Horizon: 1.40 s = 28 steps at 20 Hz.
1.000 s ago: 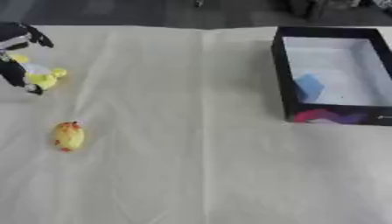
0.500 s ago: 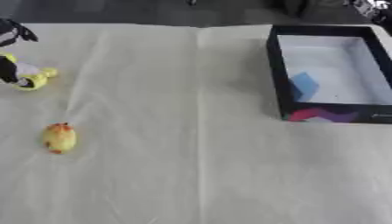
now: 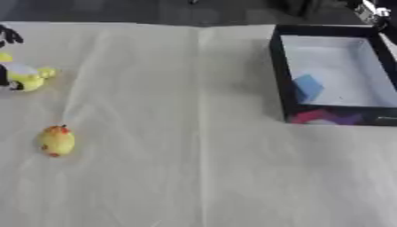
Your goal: Pick up the objects with one hand, pass them to the other hand, and then place them into the box on the other side of the table.
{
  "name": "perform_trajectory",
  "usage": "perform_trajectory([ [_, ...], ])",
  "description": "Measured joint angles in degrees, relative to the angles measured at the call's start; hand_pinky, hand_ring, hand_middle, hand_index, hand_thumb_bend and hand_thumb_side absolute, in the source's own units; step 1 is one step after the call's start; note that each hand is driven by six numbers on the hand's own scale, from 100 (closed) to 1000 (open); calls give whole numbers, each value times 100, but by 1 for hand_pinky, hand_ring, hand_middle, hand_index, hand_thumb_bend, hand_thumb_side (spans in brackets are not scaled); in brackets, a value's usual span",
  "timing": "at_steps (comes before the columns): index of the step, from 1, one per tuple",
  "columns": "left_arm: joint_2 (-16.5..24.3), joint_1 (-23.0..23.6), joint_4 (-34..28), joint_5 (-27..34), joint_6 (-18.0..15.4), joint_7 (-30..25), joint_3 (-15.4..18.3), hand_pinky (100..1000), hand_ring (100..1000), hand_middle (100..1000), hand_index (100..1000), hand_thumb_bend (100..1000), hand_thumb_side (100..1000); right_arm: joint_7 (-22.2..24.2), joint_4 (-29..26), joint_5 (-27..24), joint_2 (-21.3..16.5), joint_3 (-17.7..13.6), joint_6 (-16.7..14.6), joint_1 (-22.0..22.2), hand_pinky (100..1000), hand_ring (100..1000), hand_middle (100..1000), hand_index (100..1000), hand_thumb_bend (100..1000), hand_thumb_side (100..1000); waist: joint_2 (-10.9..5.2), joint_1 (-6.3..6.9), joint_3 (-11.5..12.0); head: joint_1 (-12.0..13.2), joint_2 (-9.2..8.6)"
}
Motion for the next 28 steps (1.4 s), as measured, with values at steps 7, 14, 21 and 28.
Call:
perform_trajectory([
  [7,-2,69,251,-154,249,-549,2,809,781,678,690,501,100,-38,28,37,33,-2,-13,-11,941,1000,763,1000,100,465,21,23,-30,77,0],
  [14,-10,63,226,50,354,-739,-6,718,639,514,575,464,100,-51,110,59,32,-4,-41,20,942,1000,763,1000,100,461,9,23,-16,87,6],
  [21,-12,-117,-53,223,235,-581,10,696,605,488,549,470,100,-59,181,66,28,-6,-70,90,941,1000,763,1000,100,468,-117,35,64,58,56],
  [28,-23,-129,-287,766,-268,-366,-42,681,553,459,521,399,100,-65,184,-20,22,-10,-57,98,941,1000,763,1000,100,472,-205,36,155,14,65],
])
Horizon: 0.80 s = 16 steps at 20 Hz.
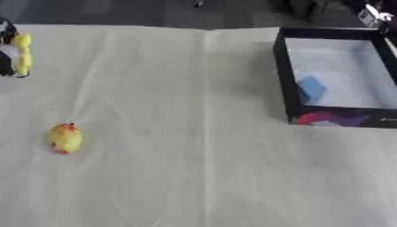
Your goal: Pick up the objects with one hand, pass them to the other hand, and then place them into the box on the other side of the table.
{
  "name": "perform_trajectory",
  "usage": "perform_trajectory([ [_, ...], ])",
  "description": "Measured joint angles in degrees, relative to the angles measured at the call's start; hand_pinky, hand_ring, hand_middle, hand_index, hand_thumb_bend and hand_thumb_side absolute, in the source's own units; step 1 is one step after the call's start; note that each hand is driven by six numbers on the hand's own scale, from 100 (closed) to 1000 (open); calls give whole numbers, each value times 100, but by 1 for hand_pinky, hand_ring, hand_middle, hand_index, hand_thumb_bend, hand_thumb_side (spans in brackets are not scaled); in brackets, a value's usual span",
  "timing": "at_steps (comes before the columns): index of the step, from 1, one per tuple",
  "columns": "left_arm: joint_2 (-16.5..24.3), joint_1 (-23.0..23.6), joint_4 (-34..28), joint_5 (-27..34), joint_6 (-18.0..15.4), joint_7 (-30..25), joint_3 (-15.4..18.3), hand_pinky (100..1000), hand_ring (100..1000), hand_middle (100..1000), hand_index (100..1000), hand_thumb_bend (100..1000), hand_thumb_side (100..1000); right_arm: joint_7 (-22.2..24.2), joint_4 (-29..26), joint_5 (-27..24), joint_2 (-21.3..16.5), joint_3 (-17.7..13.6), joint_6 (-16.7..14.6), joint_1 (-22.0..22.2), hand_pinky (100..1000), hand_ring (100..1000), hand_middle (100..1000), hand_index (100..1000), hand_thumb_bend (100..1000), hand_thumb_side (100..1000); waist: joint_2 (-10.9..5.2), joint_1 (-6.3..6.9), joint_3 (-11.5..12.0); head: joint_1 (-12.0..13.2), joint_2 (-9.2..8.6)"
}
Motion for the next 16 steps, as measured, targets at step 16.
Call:
perform_trajectory([
  [16,-374,584,-457,2850,-858,700,-335,690,471,414,505,100,100,48,-210,-401,25,7,234,-344,936,1000,776,1000,100,388,-252,-4,137,-209,55],
])
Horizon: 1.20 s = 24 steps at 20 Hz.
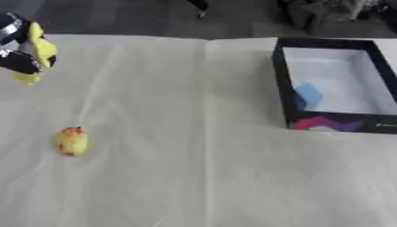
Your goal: Pick up the objects with one hand, pass them to the other hand, and then place them into the box on the other side of the table.
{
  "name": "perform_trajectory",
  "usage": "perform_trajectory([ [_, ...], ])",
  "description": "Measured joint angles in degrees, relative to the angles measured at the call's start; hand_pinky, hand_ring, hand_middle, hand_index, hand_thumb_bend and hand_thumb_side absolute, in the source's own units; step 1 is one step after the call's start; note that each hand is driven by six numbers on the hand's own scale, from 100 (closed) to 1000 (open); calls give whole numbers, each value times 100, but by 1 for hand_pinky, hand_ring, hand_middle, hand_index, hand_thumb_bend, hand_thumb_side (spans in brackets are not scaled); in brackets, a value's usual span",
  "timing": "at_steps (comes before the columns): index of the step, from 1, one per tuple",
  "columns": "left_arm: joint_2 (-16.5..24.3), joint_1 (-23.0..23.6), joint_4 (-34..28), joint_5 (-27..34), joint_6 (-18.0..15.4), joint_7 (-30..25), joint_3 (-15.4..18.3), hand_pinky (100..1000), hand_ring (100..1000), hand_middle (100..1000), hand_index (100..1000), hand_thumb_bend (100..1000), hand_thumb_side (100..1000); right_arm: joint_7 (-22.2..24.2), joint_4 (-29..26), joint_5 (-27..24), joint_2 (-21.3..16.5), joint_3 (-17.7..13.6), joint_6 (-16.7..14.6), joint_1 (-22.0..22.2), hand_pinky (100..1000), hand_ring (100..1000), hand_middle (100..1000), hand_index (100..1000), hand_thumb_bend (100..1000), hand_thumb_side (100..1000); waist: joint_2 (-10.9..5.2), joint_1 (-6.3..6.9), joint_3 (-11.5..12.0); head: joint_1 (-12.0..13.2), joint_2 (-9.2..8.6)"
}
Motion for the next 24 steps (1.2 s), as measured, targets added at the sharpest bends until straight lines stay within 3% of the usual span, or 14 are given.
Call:
perform_trajectory([
  [5,-257,364,-494,1267,43,66,-77,680,462,405,497,100,100,179,-189,-66,188,140,88,-228,934,1000,783,1000,100,362,-18,-28,20,-205,72],
  [9,-477,626,-1145,1617,-6,433,-201,664,472,414,498,100,100,394,-285,63,371,317,181,-459,934,1000,797,1000,100,300,-19,-27,29,-334,135],
  [16,-1190,1096,-2352,390,-47,1661,-348,659,482,422,499,100,100,780,-337,972,969,734,273,-866,946,1000,837,1000,100,226,-32,-5,31,-488,223],
  [24,-1973,1578,-3456,-929,101,2453,-285,651,494,432,500,111,100,1005,-41,1929,1724,1206,337,-1169,953,1000,847,1000,100,308,-64,1,39,-639,321],
])
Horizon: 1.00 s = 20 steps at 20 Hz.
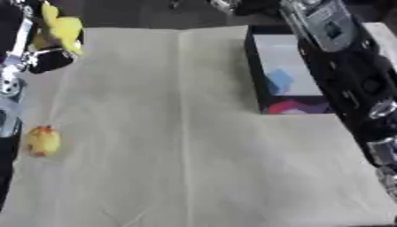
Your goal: Pick up the objects with one hand, pass them to the other hand, and then place them into the box on the other side of the table.
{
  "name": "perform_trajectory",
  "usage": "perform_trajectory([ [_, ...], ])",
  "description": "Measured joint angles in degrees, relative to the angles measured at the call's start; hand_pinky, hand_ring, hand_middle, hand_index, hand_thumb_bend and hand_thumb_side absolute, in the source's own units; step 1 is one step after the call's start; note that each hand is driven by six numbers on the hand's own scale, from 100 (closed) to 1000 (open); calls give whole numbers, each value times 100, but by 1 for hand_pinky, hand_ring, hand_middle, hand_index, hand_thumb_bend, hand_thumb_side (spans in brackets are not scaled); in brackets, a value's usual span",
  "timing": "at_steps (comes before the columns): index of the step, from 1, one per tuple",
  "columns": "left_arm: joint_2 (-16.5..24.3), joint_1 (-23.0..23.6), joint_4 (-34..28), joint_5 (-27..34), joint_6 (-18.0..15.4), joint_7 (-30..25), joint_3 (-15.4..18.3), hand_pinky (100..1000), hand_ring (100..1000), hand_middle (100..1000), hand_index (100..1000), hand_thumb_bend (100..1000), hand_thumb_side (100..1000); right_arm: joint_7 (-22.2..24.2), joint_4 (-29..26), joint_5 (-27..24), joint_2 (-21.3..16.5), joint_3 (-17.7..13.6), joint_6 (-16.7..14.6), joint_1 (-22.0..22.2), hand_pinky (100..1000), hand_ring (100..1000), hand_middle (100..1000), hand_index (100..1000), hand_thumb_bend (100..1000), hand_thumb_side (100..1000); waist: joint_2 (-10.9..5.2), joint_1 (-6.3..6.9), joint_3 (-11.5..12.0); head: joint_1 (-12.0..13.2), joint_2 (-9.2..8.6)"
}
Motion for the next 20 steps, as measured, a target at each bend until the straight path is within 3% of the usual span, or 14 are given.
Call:
perform_trajectory([
  [8,-470,240,-444,-1174,4,389,-59,630,498,436,496,206,100,3,293,444,515,361,7,-150,954,1000,854,1000,100,349,0,-55,38,-193,28],
  [14,-775,331,-537,-1990,100,583,-144,619,496,435,495,248,100,-32,386,663,757,566,-5,-188,956,1000,862,1000,100,325,0,-78,42,-336,29],
  [20,-918,462,-564,-2411,264,599,-172,598,487,431,490,277,100,-62,487,940,890,668,18,-120,960,1000,866,1000,100,446,0,-84,60,-435,29],
])
